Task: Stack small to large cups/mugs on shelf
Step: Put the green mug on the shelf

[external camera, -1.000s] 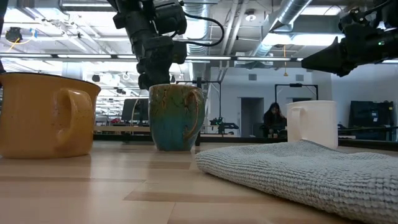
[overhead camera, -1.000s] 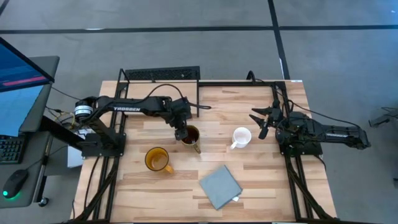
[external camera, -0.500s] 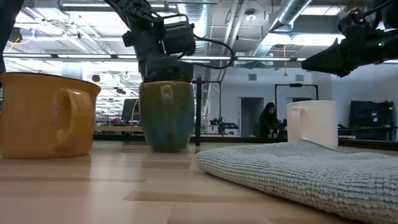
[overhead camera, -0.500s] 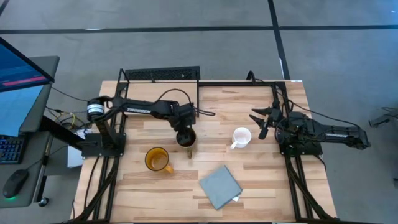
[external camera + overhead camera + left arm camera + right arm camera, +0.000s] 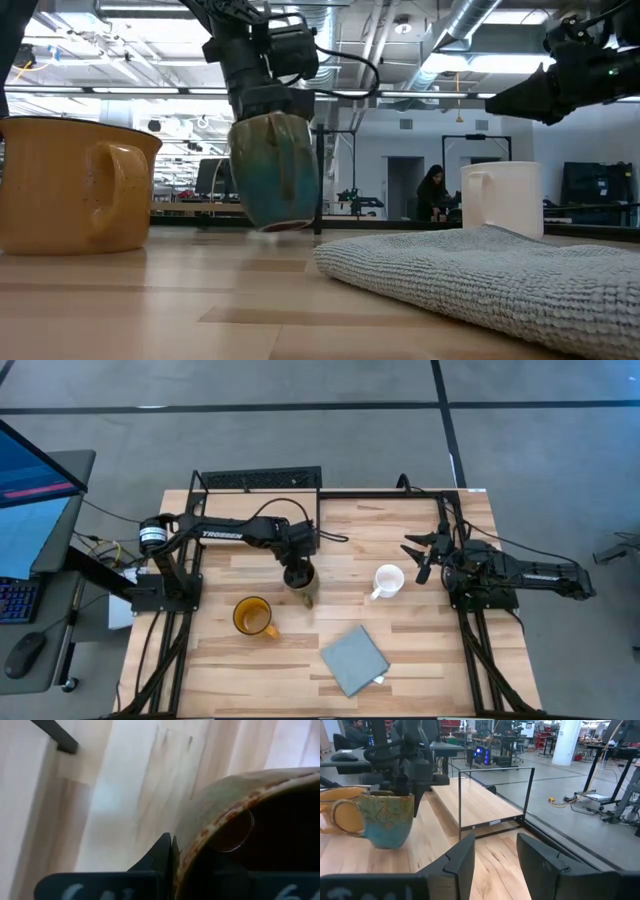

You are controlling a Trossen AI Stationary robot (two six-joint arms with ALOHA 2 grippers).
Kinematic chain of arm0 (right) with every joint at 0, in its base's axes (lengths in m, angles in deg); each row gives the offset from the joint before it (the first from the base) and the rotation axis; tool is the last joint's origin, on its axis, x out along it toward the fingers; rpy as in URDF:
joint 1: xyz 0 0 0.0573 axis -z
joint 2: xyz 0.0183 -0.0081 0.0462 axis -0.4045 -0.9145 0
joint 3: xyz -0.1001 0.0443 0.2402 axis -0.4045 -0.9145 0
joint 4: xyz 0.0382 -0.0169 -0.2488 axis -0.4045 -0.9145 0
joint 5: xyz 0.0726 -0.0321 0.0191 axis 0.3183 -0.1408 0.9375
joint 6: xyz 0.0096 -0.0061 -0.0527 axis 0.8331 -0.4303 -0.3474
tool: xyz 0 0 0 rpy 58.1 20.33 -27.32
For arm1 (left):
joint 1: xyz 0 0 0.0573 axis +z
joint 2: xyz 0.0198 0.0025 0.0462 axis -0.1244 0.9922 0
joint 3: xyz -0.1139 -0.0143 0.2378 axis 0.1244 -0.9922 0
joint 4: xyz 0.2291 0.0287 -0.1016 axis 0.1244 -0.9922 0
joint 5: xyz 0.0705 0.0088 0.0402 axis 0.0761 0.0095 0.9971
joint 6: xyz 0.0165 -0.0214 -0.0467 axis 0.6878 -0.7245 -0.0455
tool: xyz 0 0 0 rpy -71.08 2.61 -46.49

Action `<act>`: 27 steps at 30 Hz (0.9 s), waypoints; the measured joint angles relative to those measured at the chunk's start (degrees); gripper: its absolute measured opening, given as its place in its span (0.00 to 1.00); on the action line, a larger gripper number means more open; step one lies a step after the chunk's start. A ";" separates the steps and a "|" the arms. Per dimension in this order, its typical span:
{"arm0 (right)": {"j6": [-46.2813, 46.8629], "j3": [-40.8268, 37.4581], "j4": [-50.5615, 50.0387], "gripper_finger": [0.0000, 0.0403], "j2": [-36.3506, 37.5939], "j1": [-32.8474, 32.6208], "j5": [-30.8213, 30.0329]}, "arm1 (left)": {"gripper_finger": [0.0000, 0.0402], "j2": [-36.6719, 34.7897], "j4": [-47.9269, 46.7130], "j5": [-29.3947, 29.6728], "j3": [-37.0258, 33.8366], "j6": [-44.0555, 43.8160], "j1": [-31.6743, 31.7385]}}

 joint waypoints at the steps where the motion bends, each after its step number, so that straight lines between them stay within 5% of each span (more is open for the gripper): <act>1: -0.01 0.00 0.00 0.42 0.00 -0.02 0.00 | 0.05 0.00 0.01 0.41 0.03 -0.03 0.00; 10: 0.00 0.00 0.00 0.42 0.00 -0.02 0.00 | 0.05 0.00 -5.97 4.14 2.76 2.09 0.77; 27: 0.07 0.00 0.00 0.42 0.00 -0.02 0.00 | 0.05 -0.02 -24.98 14.08 19.79 13.05 8.63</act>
